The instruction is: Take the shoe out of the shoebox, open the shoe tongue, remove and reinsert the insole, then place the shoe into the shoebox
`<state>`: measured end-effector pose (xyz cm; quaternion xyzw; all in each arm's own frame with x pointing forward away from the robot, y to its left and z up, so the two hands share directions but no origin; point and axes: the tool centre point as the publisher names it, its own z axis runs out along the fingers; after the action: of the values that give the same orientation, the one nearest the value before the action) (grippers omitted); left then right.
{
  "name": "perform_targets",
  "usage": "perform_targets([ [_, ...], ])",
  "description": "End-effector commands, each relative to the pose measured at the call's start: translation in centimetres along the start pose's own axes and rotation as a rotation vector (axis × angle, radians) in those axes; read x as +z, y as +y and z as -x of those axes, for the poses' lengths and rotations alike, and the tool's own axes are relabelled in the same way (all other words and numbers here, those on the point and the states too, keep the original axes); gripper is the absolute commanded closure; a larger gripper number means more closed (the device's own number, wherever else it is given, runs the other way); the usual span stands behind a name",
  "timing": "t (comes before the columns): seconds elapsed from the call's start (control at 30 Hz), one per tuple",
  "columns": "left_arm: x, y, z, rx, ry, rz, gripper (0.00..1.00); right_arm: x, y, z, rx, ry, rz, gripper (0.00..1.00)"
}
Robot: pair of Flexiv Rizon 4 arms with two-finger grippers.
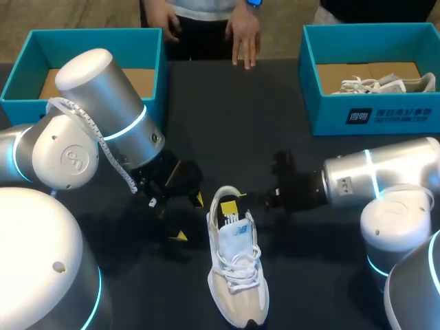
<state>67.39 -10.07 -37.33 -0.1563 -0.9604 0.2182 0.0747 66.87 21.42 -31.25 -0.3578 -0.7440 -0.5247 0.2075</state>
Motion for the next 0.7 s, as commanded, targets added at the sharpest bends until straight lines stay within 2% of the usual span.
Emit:
perform_targets([
  [0.03,0.0,-0.1,-0.1,-0.001,-0.003,0.004,0.0,-0.8,0.2,-0.8,0.001,-0.042,-0.006,0.18],
  [0.2,0.0,-0.1,-0.1,-0.001,-0.003,0.004,0.0,-1.8,0.5,-1.0,-0.004,-0.087,-0.005,0.15],
  [0.3,0.0,-0.1,-0.1,-0.001,-0.003,0.004,0.0,-2.5,0.7,-1.2,-0.007,-0.121,-0.003,0.08],
  [0.4,0.0,-0.1,-0.1,-0.001,-0.003,0.004,0.0,-3.0,1.0,-1.4,-0.005,-0.185,-0.013,0.07],
  [0.47,0.0,-0.1,-0.1,-0.001,-0.003,0.004,0.0,-3.3,1.2,-1.7,-0.009,-0.234,-0.02,0.0],
  [0.7,0.0,-0.1,-0.1,-0.001,-0.003,0.004,0.0,-4.8,1.8,-3.2,-0.032,-0.427,-0.052,0.0],
])
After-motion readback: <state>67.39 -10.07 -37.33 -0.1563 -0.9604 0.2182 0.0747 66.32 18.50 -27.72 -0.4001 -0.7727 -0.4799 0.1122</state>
